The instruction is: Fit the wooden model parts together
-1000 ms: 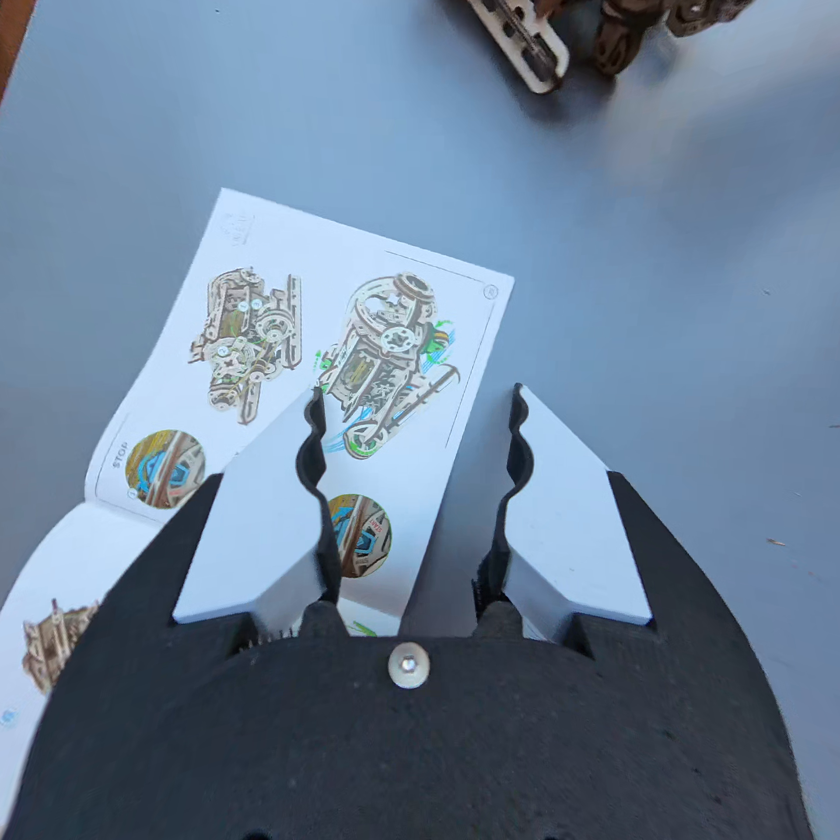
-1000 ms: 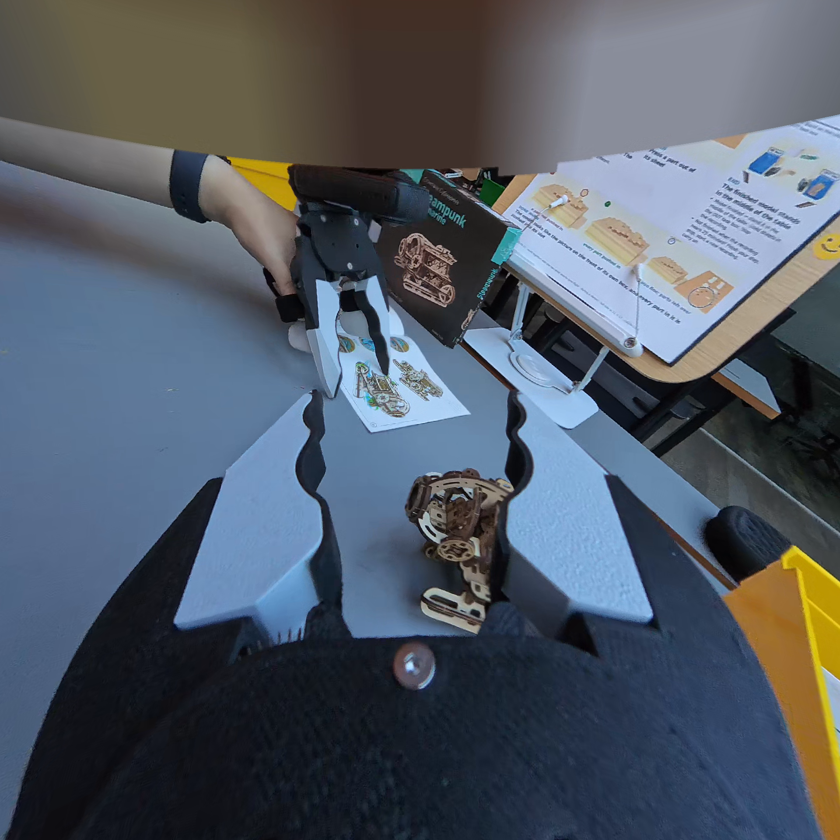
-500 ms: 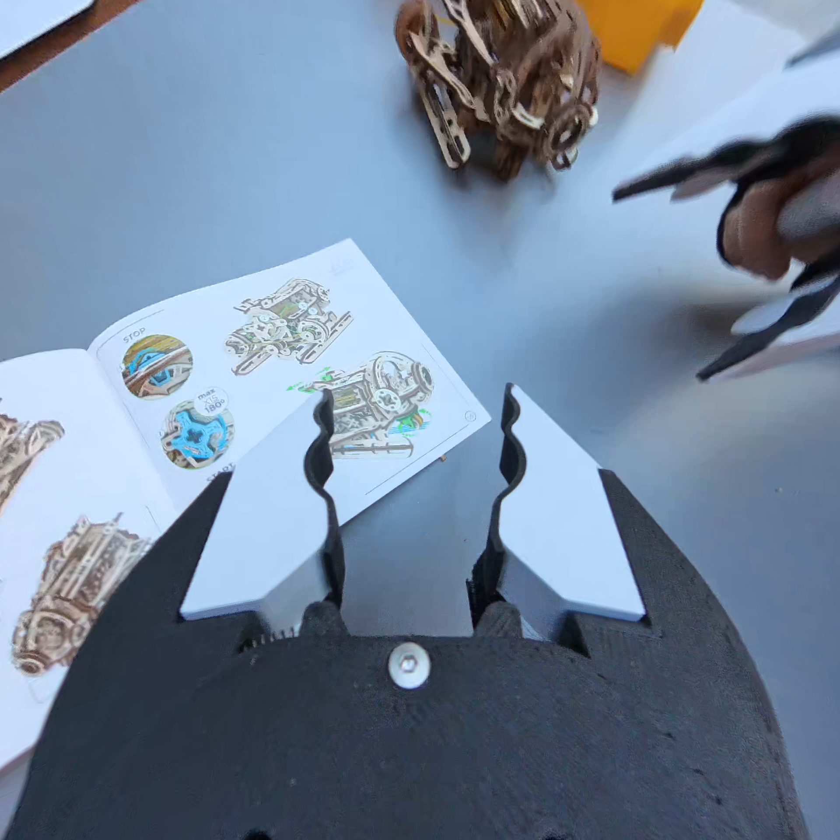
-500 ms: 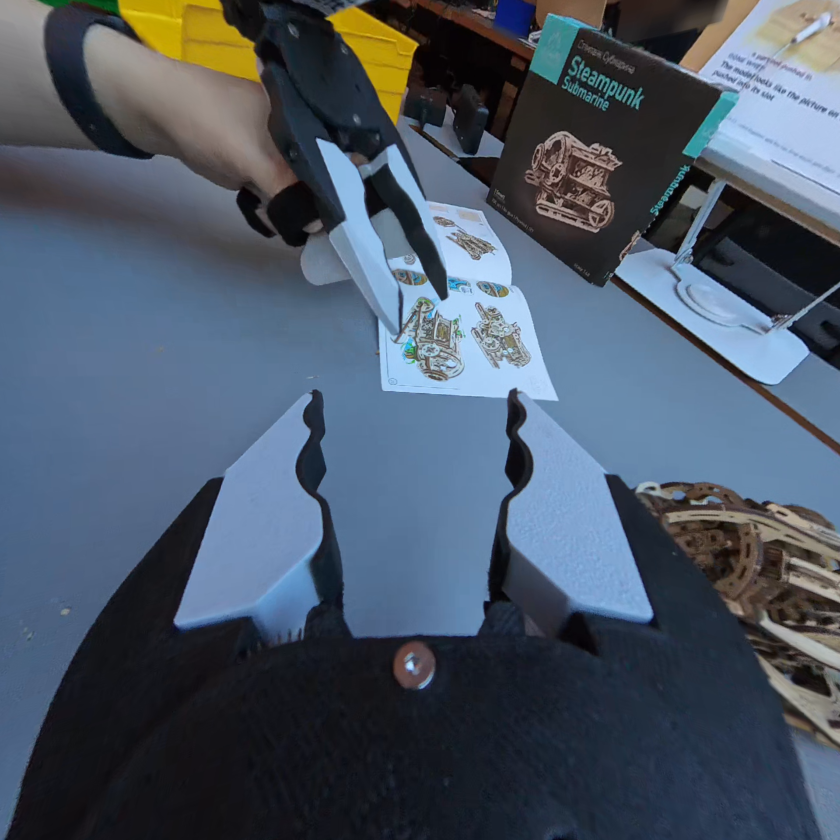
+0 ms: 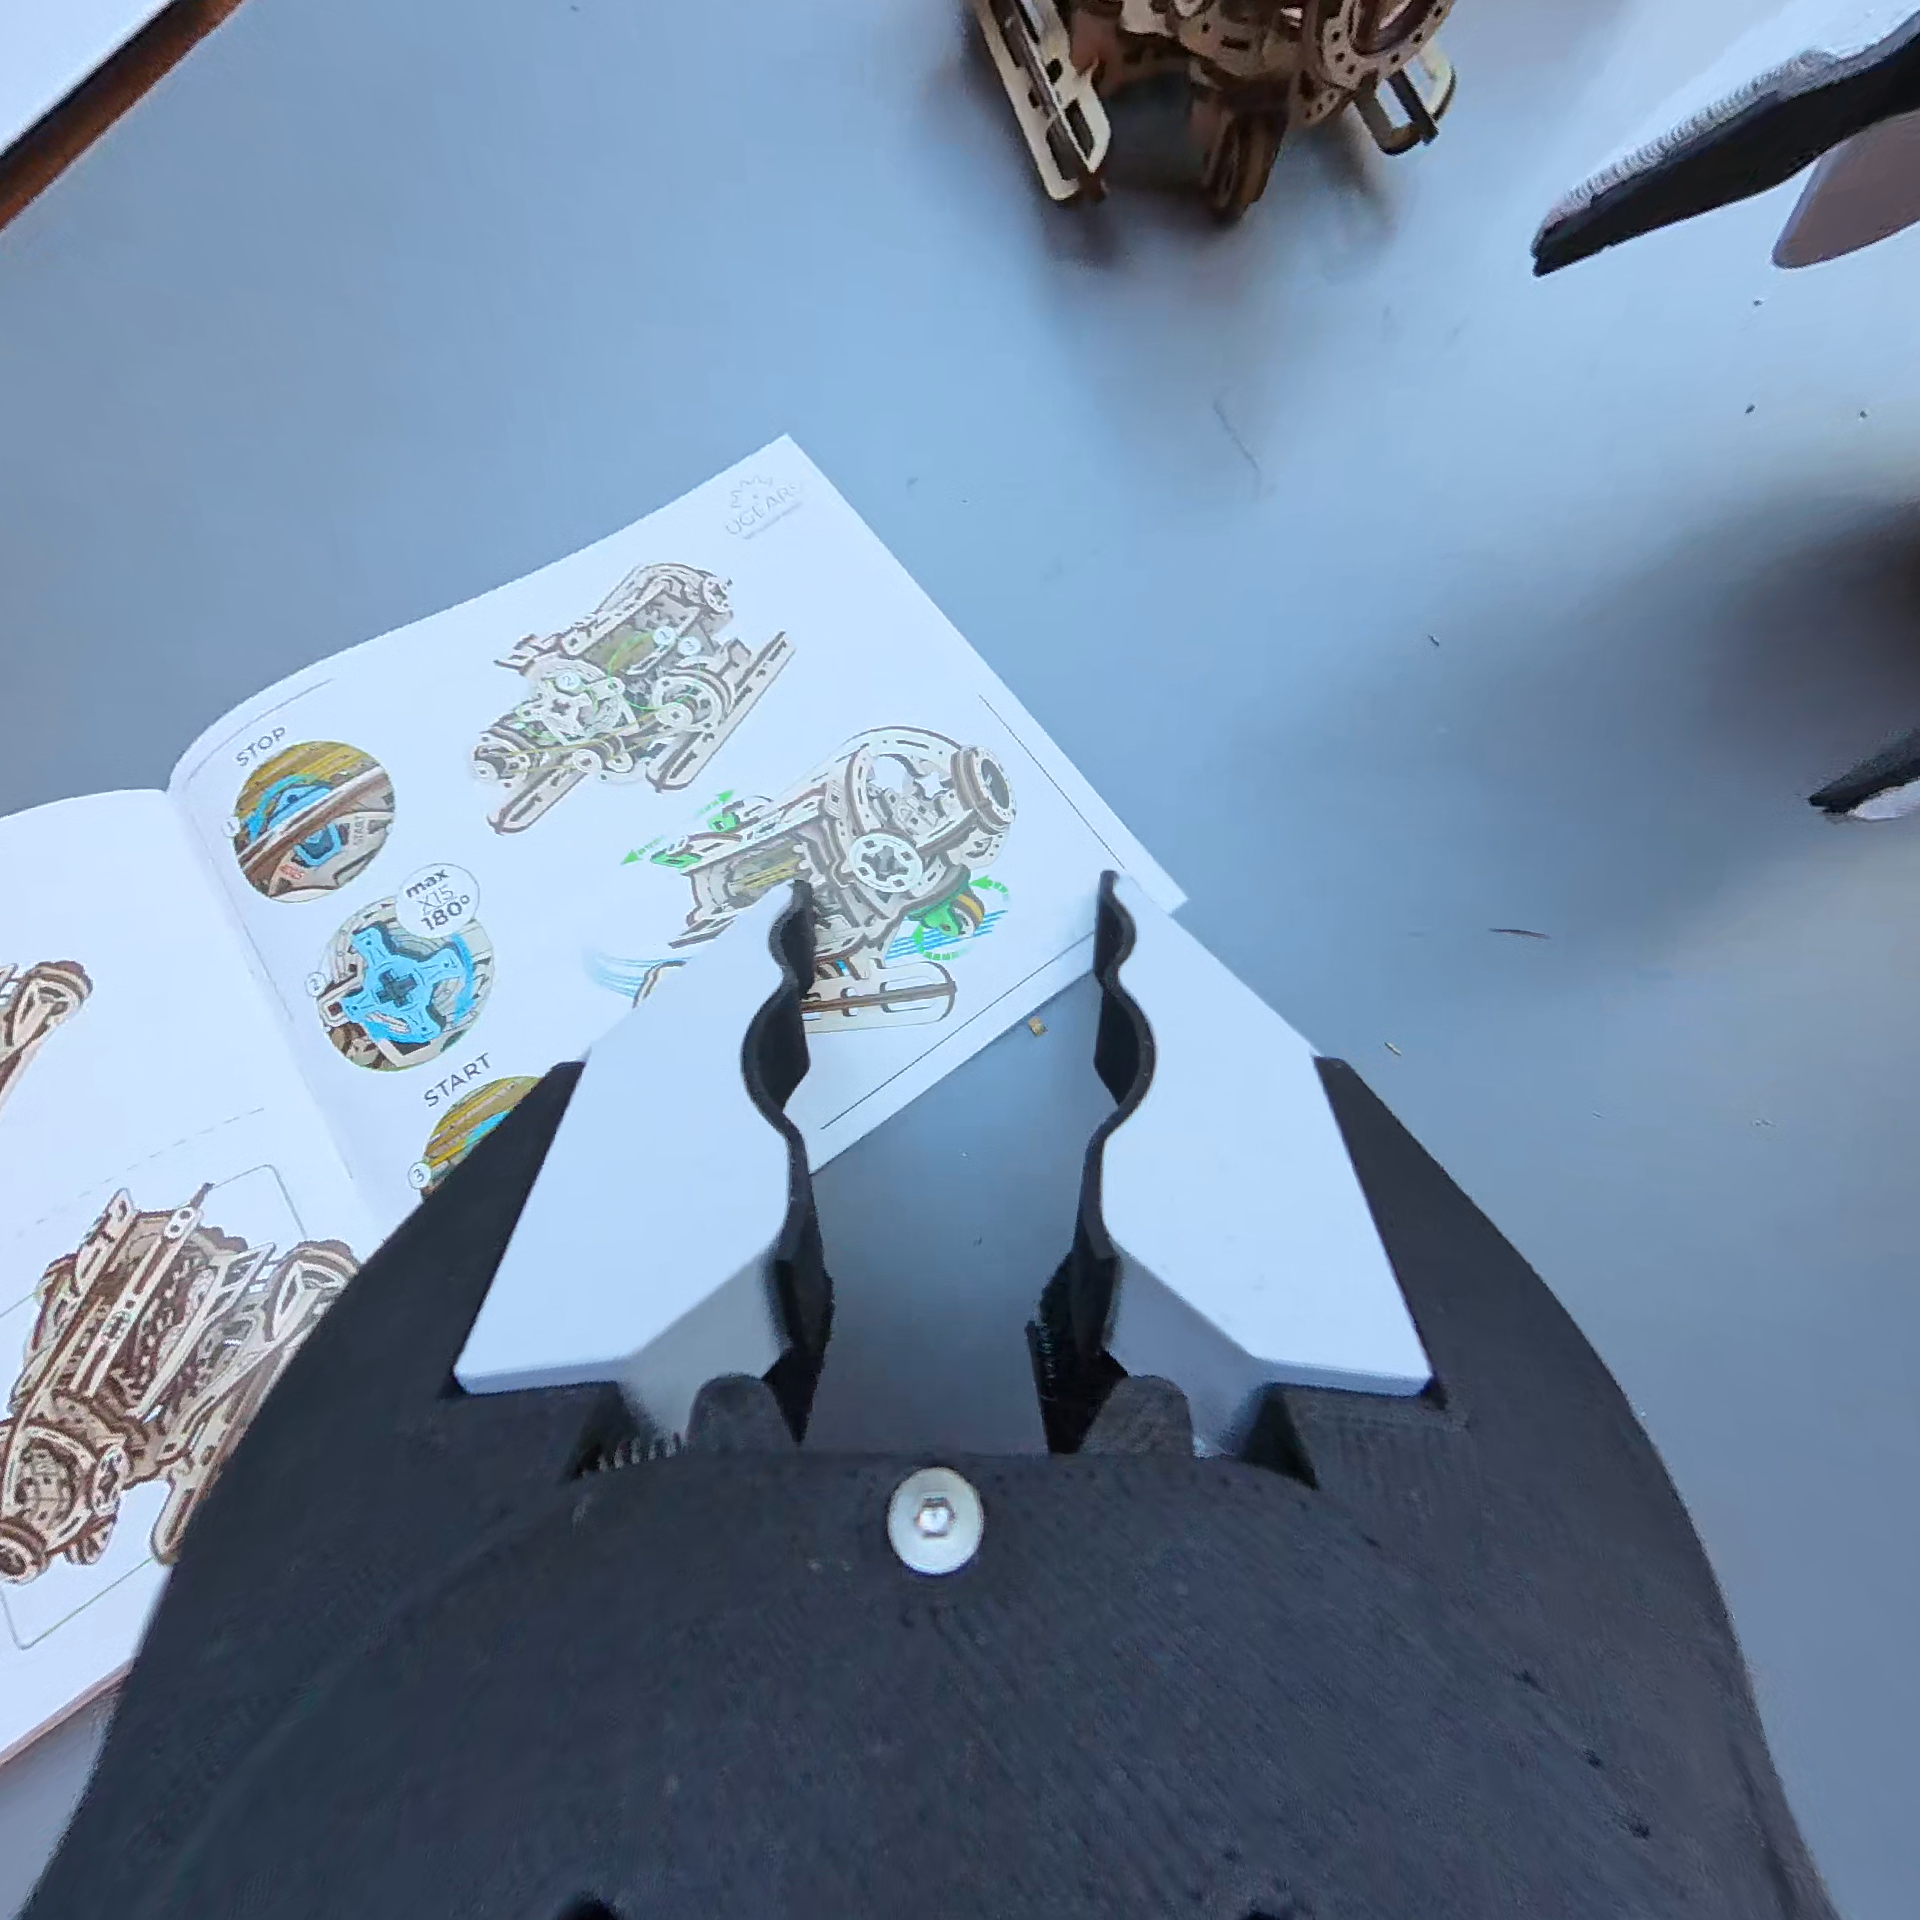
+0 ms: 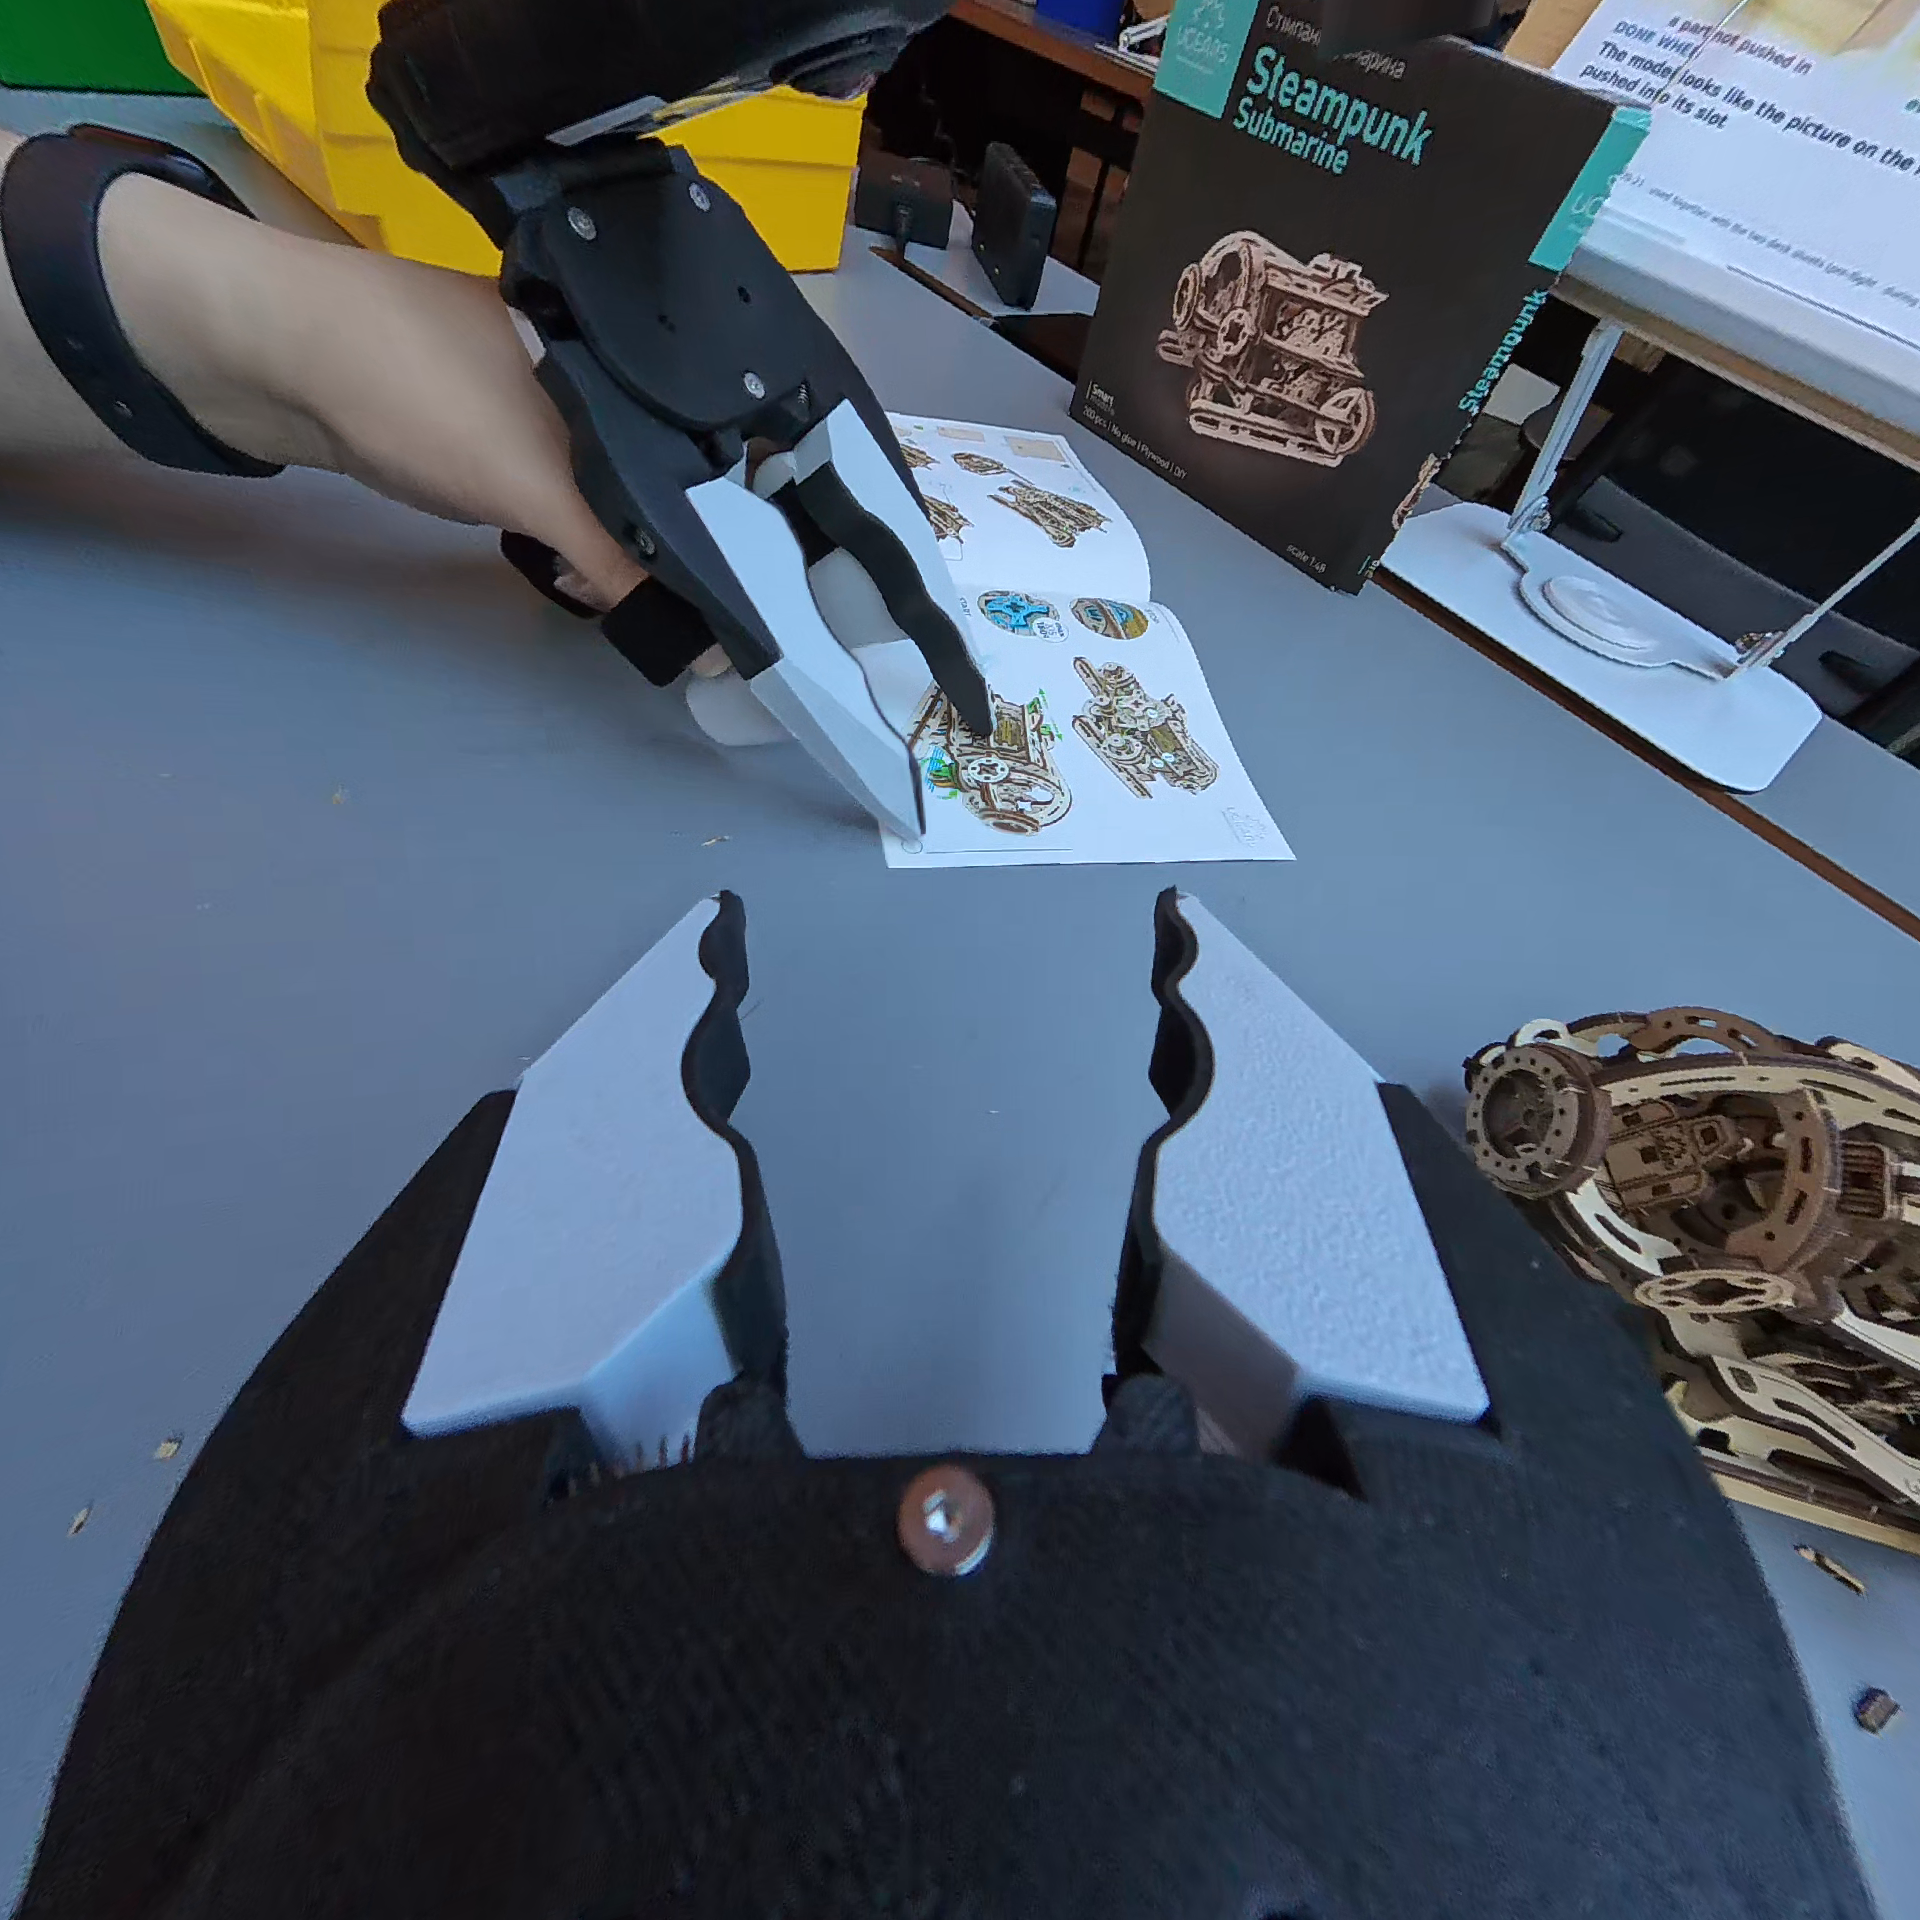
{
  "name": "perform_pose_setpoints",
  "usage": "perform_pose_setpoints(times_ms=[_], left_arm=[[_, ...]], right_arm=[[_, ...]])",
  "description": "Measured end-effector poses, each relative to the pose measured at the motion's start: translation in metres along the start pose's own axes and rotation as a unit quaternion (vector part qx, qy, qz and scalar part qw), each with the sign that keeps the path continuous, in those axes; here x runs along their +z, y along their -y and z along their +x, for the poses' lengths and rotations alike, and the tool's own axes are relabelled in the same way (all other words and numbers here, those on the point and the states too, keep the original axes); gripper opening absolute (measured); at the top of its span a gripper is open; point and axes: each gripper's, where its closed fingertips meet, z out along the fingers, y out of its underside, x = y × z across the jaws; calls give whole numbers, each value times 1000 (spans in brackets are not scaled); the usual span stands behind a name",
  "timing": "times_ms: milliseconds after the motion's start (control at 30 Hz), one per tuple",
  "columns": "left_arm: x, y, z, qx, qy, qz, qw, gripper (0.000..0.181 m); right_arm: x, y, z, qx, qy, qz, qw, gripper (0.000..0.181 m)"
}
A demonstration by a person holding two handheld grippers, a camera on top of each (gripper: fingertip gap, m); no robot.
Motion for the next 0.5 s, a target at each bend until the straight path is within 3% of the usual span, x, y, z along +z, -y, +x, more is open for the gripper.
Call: perform_pose_setpoints(times_ms=[133,267,367,500], left_arm=[[0,0,-5,-1,2,6,1000,43],[-6,7,-6,32,-23,21,999,45],[-29,28,9,160,-92,74,980,48],[-37,23,10,333,-119,17,935,43]], right_arm=[[6,-5,-6,-10,13,-17,1000,78],[13,-8,-13,-49,34,-44,997,78],[16,-6,-13,-67,41,-50,996,79],[21,-6,-15,-50,45,-40,997,79]])
